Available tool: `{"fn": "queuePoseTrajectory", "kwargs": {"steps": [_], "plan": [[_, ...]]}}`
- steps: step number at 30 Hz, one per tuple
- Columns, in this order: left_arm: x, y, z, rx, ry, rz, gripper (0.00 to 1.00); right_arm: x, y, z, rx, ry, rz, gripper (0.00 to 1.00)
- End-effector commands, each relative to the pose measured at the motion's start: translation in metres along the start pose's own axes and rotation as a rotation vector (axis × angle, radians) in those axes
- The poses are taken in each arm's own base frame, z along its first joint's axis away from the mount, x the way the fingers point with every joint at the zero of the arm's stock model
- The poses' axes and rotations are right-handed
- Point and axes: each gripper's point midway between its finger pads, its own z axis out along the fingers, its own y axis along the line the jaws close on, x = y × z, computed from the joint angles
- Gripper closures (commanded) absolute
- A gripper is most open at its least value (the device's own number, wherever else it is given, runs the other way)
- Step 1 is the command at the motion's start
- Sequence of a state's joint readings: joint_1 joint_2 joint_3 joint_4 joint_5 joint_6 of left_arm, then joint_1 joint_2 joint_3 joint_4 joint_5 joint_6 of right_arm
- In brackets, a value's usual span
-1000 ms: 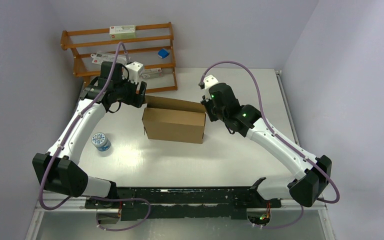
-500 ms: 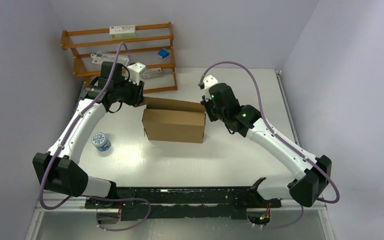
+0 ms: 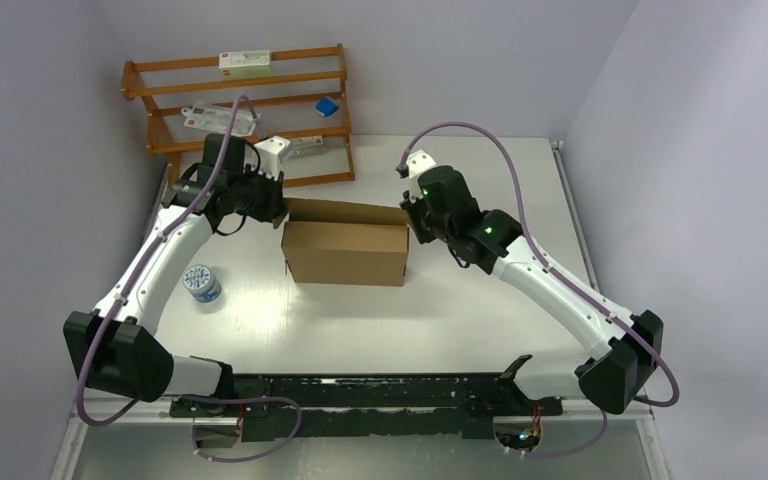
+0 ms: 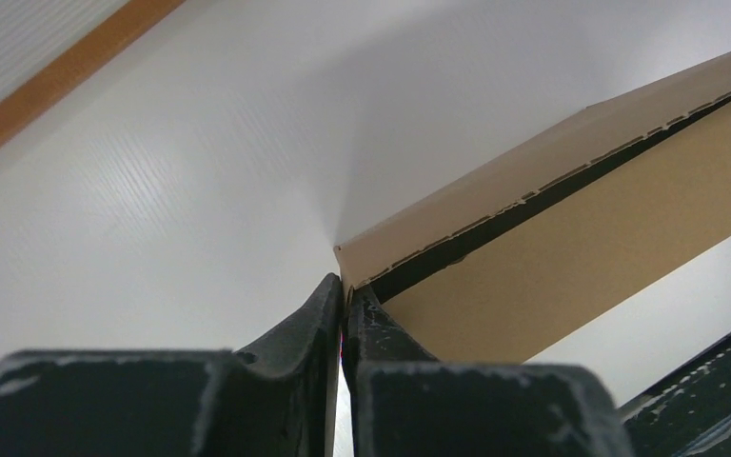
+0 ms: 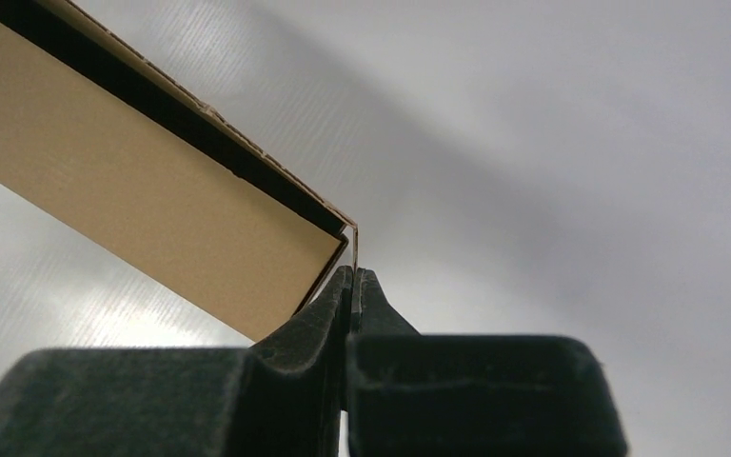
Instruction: Fold the paper box
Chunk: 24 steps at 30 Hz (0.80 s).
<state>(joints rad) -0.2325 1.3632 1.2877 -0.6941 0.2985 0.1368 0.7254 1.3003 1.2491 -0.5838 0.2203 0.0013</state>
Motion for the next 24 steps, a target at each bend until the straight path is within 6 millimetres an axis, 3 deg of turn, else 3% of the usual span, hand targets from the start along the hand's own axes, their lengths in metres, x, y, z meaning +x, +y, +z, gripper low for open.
{"fn": "queuePoseTrajectory", "kwargs": {"steps": [1, 10, 24], "plan": [[0.0, -0.013, -0.01, 0.032, -0.021, -0.076, 0.93, 0.002, 0.007, 0.005, -0.021, 0.015, 0.071, 1.0], [0.009, -0.017, -0.011, 0.012, -0.006, -0.211, 0.94, 0.002, -0.006, 0.007, 0.104, 0.013, 0.265, 1.0], [0.006, -0.027, -0.011, 0.015, -0.032, -0.363, 0.94, 0.006, -0.004, 0.013, 0.18, 0.057, 0.506, 1.0]]}}
